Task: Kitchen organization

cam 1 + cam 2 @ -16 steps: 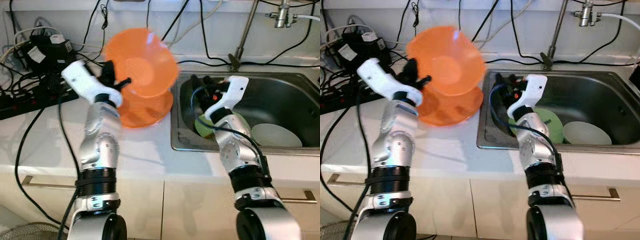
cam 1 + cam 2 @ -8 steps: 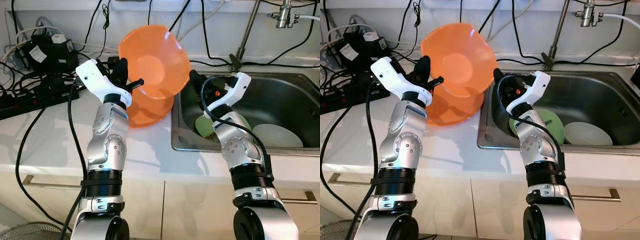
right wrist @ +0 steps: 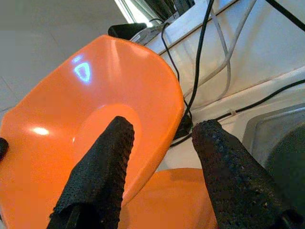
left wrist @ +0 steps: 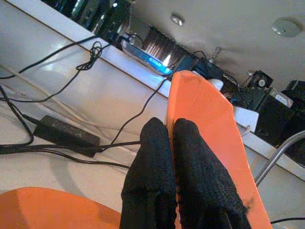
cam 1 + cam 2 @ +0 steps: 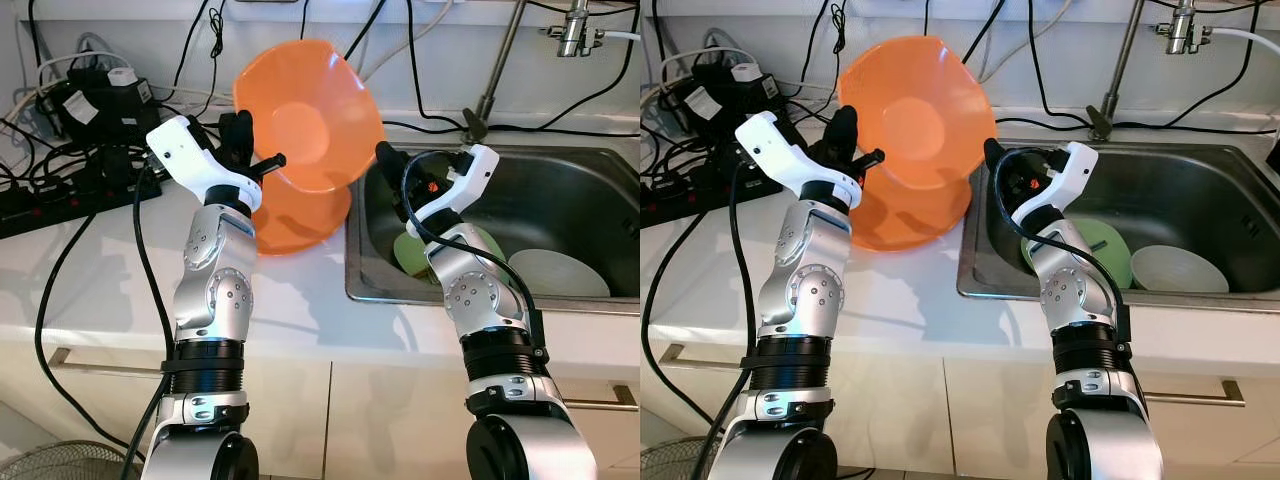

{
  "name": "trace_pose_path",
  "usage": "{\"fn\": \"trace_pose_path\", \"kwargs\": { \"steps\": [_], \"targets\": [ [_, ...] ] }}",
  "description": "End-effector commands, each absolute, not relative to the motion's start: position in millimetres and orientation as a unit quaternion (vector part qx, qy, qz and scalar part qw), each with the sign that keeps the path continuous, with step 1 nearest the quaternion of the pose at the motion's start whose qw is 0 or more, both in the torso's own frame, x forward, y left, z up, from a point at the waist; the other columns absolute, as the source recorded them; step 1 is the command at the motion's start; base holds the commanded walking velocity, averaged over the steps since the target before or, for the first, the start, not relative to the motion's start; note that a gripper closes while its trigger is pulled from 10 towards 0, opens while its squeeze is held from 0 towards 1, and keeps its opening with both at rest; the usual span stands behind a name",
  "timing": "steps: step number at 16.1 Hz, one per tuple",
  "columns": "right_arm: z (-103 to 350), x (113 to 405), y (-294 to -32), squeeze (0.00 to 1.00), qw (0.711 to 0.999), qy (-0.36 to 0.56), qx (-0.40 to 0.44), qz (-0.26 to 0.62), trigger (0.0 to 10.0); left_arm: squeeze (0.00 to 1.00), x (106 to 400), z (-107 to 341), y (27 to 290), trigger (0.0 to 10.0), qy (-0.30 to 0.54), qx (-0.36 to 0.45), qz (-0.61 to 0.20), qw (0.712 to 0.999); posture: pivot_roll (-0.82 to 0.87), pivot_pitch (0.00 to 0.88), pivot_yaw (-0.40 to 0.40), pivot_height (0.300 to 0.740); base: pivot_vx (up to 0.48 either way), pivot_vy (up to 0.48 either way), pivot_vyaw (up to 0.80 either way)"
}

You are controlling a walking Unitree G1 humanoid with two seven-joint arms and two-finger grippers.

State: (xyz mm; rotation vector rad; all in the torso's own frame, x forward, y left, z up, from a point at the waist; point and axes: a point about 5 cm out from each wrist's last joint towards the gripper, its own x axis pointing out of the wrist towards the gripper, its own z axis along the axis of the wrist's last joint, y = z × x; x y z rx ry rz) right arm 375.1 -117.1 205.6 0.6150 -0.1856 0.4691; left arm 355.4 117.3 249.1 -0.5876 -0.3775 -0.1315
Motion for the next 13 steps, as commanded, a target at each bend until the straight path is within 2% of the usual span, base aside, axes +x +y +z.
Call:
{"fn": "trace_pose_path", "kwargs": {
  "steps": [1, 13],
  "targets": [
    [209.3, 374.3, -118.9, 0.00, 0.920, -0.095, 0.305, 0.227, 10.0, 0.00, 349.9, 262.6, 111.1, 10.0, -0.216, -0.295, -0.093, 0.926, 0.03, 0.000, 0.036, 0.740, 0.000, 0.000, 0.00],
    [208.3, 374.9, -121.8, 0.00, 0.923, -0.098, 0.304, 0.213, 10.0, 0.00, 345.1, 250.4, 80.8, 10.0, -0.170, -0.273, -0.202, 0.925, 0.03, 0.000, 0.042, 0.740, 0.000, 0.000, 0.00]
  ]
}}
